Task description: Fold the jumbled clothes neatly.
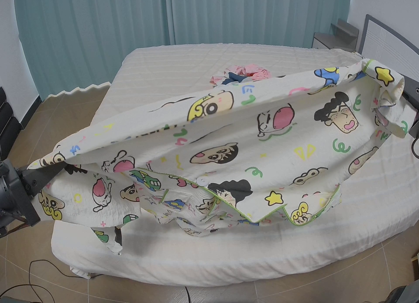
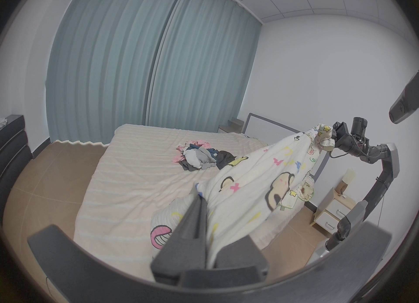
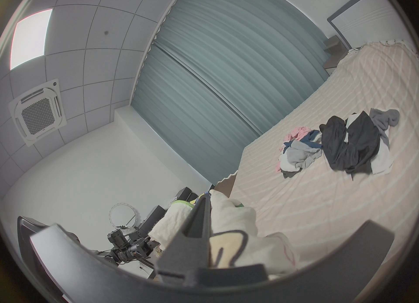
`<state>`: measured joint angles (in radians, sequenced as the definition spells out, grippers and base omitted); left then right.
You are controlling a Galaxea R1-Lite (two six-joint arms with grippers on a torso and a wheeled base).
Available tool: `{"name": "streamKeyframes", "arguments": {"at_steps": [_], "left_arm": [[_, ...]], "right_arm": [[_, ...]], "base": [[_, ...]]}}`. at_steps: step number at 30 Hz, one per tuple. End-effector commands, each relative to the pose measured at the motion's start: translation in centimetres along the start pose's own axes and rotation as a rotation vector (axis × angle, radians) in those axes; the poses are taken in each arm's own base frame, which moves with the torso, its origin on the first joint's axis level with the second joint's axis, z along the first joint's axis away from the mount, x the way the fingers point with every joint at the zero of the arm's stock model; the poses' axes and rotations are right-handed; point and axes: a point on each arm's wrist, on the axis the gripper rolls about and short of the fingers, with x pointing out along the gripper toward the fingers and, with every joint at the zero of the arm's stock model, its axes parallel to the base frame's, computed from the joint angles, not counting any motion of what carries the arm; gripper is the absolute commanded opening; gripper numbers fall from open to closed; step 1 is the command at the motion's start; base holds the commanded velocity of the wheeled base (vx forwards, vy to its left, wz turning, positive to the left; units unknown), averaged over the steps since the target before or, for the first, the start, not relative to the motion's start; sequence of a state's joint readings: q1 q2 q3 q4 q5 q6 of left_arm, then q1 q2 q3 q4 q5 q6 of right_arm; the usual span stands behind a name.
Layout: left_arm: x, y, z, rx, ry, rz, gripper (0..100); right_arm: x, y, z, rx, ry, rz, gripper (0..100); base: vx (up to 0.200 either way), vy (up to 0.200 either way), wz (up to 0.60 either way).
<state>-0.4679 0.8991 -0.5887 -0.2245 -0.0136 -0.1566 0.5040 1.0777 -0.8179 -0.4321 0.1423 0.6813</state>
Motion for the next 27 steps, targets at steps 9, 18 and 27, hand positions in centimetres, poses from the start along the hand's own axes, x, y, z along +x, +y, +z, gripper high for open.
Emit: {"name": "streamKeyframes", "arguments": {"at_steps": [9,18,27], "left_arm": [[0.4,0.22,0.17,-0.007,-0.033,0.019,0],[0.32,0.27,-0.07,-0.018,-0.027,0.019,0],[0.51,0.32,-0.18,-0.019,-0.018,0.023,0]], "right_arm": [[0.23,-0.24,-0.26,0.002,0.012,-0.008,0],[0.3,-0.41,-0.46,0.005,0.02,-0.013,0],[0.26,-0.45,-0.51,0.005,0.021,-0.014,0]], "base": [[0.0,0.0,0.0],[0.0,0.0,0.0],[0.133,0.0,0.0]]}}
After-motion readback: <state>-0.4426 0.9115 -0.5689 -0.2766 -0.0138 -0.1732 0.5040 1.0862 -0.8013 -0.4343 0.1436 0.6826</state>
